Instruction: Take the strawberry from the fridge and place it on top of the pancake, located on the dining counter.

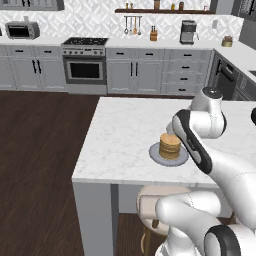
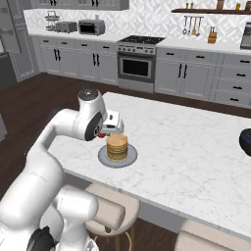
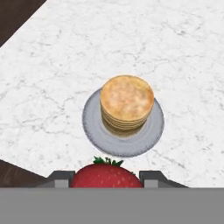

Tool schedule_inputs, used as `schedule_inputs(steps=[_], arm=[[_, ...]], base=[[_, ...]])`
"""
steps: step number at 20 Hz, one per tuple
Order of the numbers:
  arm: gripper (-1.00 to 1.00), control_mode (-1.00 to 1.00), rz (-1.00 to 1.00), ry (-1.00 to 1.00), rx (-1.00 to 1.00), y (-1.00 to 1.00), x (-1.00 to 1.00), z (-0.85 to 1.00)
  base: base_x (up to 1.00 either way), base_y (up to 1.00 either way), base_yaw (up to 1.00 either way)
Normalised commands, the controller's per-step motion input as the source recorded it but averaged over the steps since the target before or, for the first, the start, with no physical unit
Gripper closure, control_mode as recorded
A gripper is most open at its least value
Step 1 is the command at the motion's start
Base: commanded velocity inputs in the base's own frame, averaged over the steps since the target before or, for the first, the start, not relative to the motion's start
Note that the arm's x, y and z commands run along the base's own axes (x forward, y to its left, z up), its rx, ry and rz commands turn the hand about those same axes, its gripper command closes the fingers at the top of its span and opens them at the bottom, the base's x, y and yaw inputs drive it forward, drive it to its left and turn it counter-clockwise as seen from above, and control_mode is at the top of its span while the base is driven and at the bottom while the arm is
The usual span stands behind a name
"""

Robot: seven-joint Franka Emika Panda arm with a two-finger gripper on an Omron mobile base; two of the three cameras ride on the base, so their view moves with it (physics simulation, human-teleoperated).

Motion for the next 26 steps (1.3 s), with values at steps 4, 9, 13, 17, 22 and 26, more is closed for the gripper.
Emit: schedule_inputs(steps=[4,9,13,17,22,26], arm=[[1.00,-1.00,0.00,0.05,0.00,-0.27,0.61,-0.18],[1.00,-1.00,0.00,0.03,0.00,-0.11,0.68,-0.29],[1.00,-1.00,0.00,0.04,0.00,0.00,0.38,-0.40],[1.00,-1.00,0.00,0.05,0.00,0.00,0.15,-0.39],[1.00,-1.00,0.00,0.01,0.00,0.00,0.17,-0.34],[1.00,-1.00,0.00,0.00,0.00,0.00,0.39,-0.28]], base=[[0.00,0.00,0.00],[0.00,0.00,0.00],[0.00,0.00,0.00],[0.00,0.00,0.00],[0.00,0.00,0.00],[0.00,0.00,0.00]])
